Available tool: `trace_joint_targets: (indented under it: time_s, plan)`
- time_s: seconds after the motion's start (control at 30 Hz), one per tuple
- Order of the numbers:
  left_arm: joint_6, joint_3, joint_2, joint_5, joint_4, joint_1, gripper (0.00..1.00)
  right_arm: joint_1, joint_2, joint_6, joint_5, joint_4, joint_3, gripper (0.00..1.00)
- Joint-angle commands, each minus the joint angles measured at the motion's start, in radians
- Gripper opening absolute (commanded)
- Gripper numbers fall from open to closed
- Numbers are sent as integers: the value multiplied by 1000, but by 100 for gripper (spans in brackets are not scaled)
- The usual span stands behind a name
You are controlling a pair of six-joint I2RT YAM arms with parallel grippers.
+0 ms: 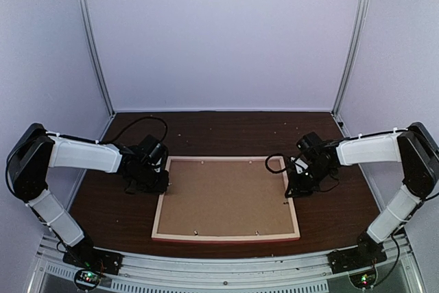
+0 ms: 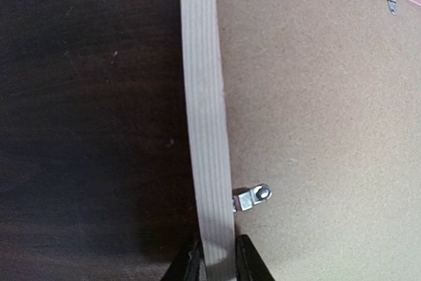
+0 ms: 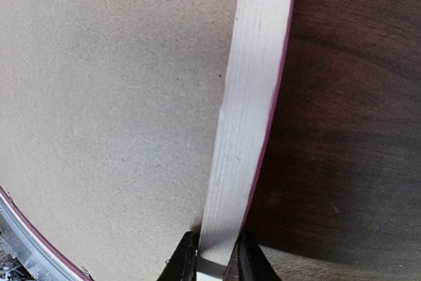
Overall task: Put the photo into the frame
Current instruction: Position the photo frame at the center of the board.
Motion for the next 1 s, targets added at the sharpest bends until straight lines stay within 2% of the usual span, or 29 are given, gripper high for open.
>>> trace_joint_targets:
  time_s: [0.0, 0.1, 0.3, 0.43, 0.53, 0.77, 0.97]
  plan:
    - [31, 25, -13, -28, -19, -2, 25, -21, 59, -3, 58, 24, 14, 17]
    - [45, 36, -20, -44, -32, -3, 37, -36, 71, -2, 70, 26, 29, 12]
    - [96, 72, -69, -87, -79, -3, 67, -61, 111, 3, 82, 51, 71, 9]
    - [170, 86, -104, -31, -56, -9, 81, -77, 160, 4, 74, 73, 115, 8]
    - [240, 105, -108, 10, -38, -49, 84, -89, 198, 5, 64, 83, 158, 7]
    - [406, 126, -99, 71, 74, -237, 86, -102, 267, 2, 38, 84, 250, 6]
    - [552, 197, 5, 128, 100, -372, 85, -105, 266, -5, 28, 75, 269, 10]
